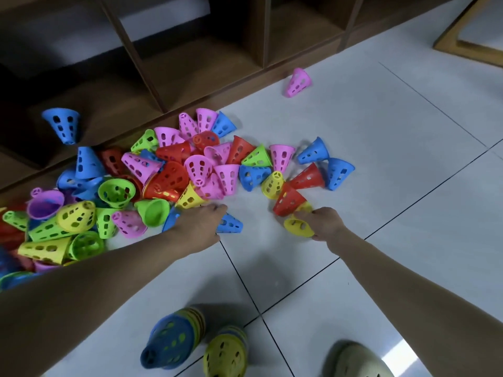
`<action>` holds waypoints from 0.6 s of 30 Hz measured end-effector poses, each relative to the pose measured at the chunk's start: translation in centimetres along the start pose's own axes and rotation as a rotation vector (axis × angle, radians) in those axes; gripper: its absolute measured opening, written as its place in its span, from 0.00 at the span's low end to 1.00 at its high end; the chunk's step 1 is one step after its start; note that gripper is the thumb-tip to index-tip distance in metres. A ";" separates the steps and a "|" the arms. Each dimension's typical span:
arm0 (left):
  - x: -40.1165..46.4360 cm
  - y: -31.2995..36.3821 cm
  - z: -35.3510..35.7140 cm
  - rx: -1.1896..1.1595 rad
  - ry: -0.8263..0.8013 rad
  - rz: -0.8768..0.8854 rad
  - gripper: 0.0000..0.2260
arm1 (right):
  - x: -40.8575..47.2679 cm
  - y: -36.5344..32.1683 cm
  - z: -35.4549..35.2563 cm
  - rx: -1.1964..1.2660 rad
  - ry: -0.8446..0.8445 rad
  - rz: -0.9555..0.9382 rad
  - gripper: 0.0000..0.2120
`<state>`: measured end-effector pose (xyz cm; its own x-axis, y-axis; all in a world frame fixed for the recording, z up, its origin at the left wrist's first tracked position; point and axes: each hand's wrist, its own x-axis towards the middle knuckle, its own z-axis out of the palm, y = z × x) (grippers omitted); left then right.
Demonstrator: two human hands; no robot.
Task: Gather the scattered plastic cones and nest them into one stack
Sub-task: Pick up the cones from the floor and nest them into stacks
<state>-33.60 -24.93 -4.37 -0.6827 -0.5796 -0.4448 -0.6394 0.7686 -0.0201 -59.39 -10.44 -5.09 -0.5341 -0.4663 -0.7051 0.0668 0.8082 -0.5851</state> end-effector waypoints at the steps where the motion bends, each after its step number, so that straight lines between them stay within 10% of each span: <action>1: 0.1 -0.1 0.2 0.007 -0.034 -0.011 0.27 | -0.3 0.2 0.1 -0.013 -0.009 -0.014 0.13; 10: -2.0 -1.2 0.9 -0.246 -0.004 0.002 0.27 | -5.2 3.9 1.5 0.069 -0.133 -0.097 0.14; 18: -8.3 -2.0 -1.5 -0.738 0.033 -0.040 0.25 | -14.9 2.3 3.4 0.243 -0.315 -0.607 0.06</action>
<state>-27.22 -22.03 0.73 -0.6566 -0.6203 -0.4290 -0.7275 0.3710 0.5771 -48.41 -2.84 2.72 -0.2707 -0.9186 -0.2879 0.0407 0.2879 -0.9568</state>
